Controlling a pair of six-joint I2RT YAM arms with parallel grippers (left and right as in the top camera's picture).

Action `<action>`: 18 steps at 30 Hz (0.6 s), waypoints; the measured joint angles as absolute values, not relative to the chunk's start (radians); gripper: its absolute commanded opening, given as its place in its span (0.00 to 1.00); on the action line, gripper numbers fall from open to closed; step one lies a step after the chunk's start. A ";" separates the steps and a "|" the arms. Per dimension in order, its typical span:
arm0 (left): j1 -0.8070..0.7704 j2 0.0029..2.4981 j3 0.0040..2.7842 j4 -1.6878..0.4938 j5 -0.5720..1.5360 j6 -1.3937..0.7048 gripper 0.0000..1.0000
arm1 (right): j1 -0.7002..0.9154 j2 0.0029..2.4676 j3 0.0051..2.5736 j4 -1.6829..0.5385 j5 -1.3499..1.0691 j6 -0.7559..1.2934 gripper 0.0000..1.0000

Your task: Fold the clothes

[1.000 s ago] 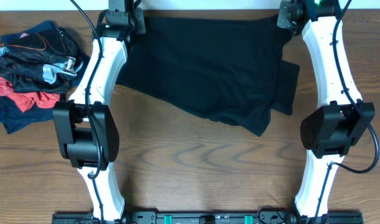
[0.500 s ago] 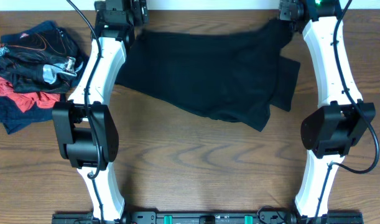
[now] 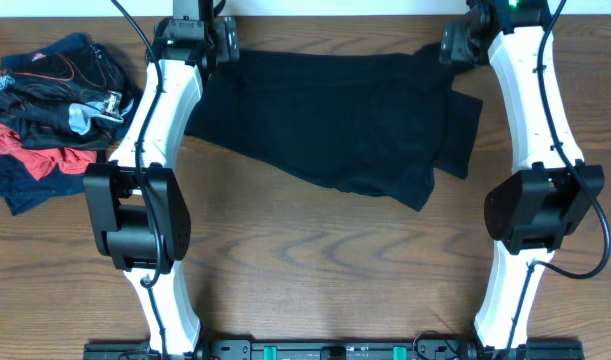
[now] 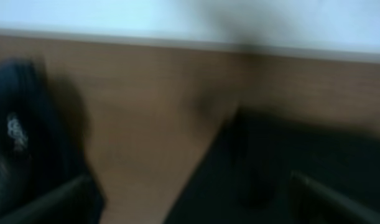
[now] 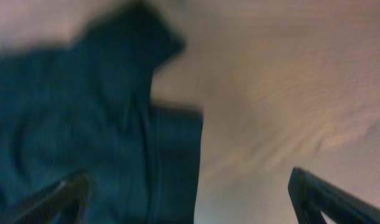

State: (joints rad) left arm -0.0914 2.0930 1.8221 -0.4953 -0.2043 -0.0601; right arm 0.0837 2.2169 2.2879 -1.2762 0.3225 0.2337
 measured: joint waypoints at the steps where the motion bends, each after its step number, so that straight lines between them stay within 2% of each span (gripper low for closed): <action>1: -0.091 2.093 1.822 -0.550 -0.202 -0.066 0.98 | 0.085 2.217 2.288 -1.309 0.303 0.239 0.99; 5: -0.086 2.093 1.820 -0.726 -0.154 -0.098 0.98 | 0.113 2.217 2.286 -1.422 0.194 0.250 0.99; 11: -0.040 2.093 1.746 -0.788 -0.006 -0.121 1.00 | 0.245 2.213 2.172 -1.435 0.101 0.249 0.99; 14: -0.013 2.093 1.675 -0.809 0.038 -0.129 0.92 | 0.333 2.214 2.071 -1.416 0.073 0.249 0.99; 18: -0.006 2.093 1.643 -0.841 0.062 -0.118 0.91 | 0.422 2.214 1.997 -1.397 0.035 0.256 0.99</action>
